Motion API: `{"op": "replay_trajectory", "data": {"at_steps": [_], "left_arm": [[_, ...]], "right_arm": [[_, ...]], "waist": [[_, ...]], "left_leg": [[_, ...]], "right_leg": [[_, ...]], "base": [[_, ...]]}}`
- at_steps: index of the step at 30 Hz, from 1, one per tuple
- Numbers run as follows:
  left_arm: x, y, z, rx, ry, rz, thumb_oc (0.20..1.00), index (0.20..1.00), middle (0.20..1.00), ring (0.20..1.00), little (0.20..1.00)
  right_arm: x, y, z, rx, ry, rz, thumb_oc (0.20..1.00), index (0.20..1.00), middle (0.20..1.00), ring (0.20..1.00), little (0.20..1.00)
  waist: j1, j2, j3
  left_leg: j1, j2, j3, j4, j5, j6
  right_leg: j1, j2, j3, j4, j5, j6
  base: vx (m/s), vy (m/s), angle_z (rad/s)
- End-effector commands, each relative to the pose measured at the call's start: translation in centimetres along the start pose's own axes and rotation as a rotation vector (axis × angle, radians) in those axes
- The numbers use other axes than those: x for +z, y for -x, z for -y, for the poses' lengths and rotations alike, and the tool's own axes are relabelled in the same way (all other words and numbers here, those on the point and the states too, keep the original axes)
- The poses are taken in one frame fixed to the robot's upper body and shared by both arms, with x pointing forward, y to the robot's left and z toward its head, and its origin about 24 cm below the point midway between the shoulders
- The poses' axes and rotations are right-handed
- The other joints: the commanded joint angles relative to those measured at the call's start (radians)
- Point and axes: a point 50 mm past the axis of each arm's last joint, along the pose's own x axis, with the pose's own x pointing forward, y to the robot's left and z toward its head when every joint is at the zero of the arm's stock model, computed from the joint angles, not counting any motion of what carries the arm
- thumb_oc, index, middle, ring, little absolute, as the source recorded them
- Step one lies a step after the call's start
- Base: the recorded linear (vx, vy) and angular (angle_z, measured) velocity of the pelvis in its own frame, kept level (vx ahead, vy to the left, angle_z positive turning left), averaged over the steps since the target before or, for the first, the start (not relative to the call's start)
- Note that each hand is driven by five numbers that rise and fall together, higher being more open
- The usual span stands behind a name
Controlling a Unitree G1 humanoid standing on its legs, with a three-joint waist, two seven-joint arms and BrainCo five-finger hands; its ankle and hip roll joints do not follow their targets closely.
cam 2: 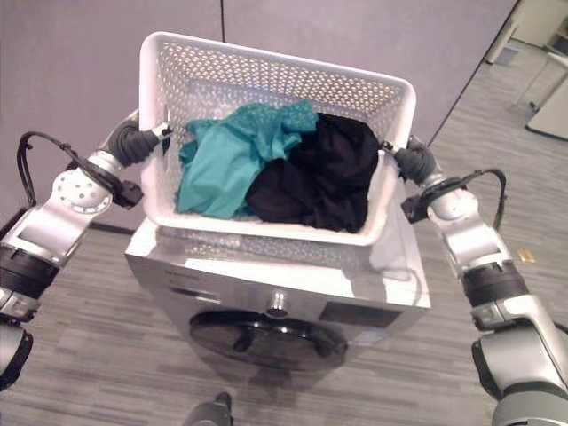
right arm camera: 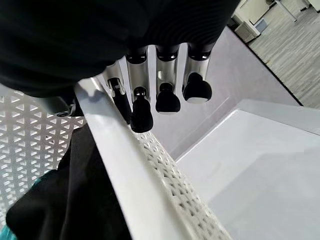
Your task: Grab the laundry basket,head to the washer,open it,put in the laundry and shut it.
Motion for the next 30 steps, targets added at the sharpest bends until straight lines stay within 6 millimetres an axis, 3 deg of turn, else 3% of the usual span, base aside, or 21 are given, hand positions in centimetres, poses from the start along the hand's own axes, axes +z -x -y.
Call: {"op": "replay_trajectory", "data": {"at_steps": [1,3,5,12,13,14,19,20,25,30], "left_arm": [[-2.8,0.7,-4.9,0.198,-0.002,-0.14,0.2,0.2,0.2,0.2,0.2],[-2.4,0.3,-5.3,0.205,-0.027,-0.14,0.2,0.2,0.2,0.2,0.2],[-1.2,0.4,-6.8,0.203,-0.105,-0.116,0.2,0.2,0.2,0.2,0.2],[-1.3,2.0,-9.0,0.153,-0.165,-0.144,0.2,0.2,0.2,0.2,0.2],[-1.2,2.1,-9.3,0.165,-0.161,-0.137,0.373,0.373,0.373,0.373,0.373],[-1.0,2.2,-9.5,0.17,-0.154,-0.131,1.0,1.0,1.0,1.0,1.0],[-0.7,2.1,-9.8,0.177,-0.161,-0.125,1.0,1.0,1.0,1.0,1.0],[-0.6,1.9,-10.1,0.189,-0.178,-0.138,1.0,1.0,1.0,1.0,1.0],[-0.8,0.8,-9.6,0.149,-0.186,-0.183,1.0,1.0,1.0,1.0,1.0],[-1.0,0.3,-9.6,0.172,-0.154,-0.207,1.0,1.0,1.0,1.0,1.0]], "right_arm": [[-7.3,2.9,4.6,-0.141,0.047,-0.331,0.2,0.2,0.2,0.2,0.2],[-7.0,2.7,4.8,-0.115,0.093,-0.34,0.2,0.2,0.2,0.2,0.2],[-6.3,3.7,7.4,-0.084,0.204,-0.361,0.2,0.2,0.2,0.2,0.2],[-6.1,5.8,10.7,-0.059,0.294,-0.412,0.2,0.2,0.2,0.2,0.2],[-6.1,5.9,10.8,-0.053,0.302,-0.416,0.2,0.2,0.2,0.2,0.2],[-6.1,6.1,10.9,-0.04,0.312,-0.422,0.2,0.2,0.2,0.2,0.2],[-6.1,6.3,11.2,-0.036,0.329,-0.435,0.2,0.2,0.2,0.2,0.2],[-6.3,6.4,11.8,-0.045,0.346,-0.462,1.0,1.0,1.0,1.0,1.0],[-6.9,5.4,12.3,-0.071,0.362,-0.548,1.0,1.0,1.0,1.0,1.0],[-7.0,3.4,9.9,-0.027,0.346,-0.546,1.0,1.0,1.0,1.0,1.0]], "waist": [[0.054,0.059,-0.078],[0.052,0.058,-0.078],[0.046,0.052,-0.073],[0.052,0.05,-0.07],[0.052,0.05,-0.07],[0.054,0.049,-0.07],[0.055,0.049,-0.071],[0.056,0.051,-0.076],[0.062,0.057,-0.081],[0.068,0.069,-0.081]], "left_leg": [[0.076,0.071,-0.002,-0.128,0.011,-0.017],[0.077,0.072,0.003,-0.129,0.01,-0.015],[0.076,0.081,0.009,-0.129,0.008,-0.02],[0.075,0.094,0.006,-0.126,0.009,-0.027],[0.074,0.095,0.006,-0.125,0.009,-0.028],[0.073,0.097,0.005,-0.124,0.009,-0.03],[0.073,0.099,0.003,-0.126,0.01,-0.032],[0.077,0.1,0.003,-0.137,0.012,-0.034],[0.074,0.099,-0.005,-0.146,0.014,-0.035],[0.073,0.096,-0.01,-0.151,0.015,-0.033]], "right_leg": [[-0.036,-0.005,0.001,0.093,-0.121,0.074],[-0.041,-0.004,-0.01,0.097,-0.12,0.077],[-0.044,-0.003,-0.03,0.1,-0.124,0.083],[-0.045,0.007,-0.047,0.095,-0.124,0.087],[-0.044,0.008,-0.048,0.094,-0.124,0.087],[-0.043,0.01,-0.051,0.092,-0.125,0.086],[-0.041,0.012,-0.057,0.089,-0.125,0.086],[-0.039,0.013,-0.064,0.085,-0.123,0.088],[-0.038,0.014,-0.074,0.079,-0.123,0.087],[-0.042,0.01,-0.083,0.082,-0.119,0.087]], "base": [[0.0,0.0,0.0],[0.05,0.0,0.02],[0.09,-0.03,-0.04],[0.02,-0.017,-0.03],[0.0,0.0,0.0],[0.0,0.0,0.0],[0.0,-0.008,0.08],[0.02,-0.018,0.04],[0.01,-0.01,0.04],[0.0,0.0,0.0]]}}
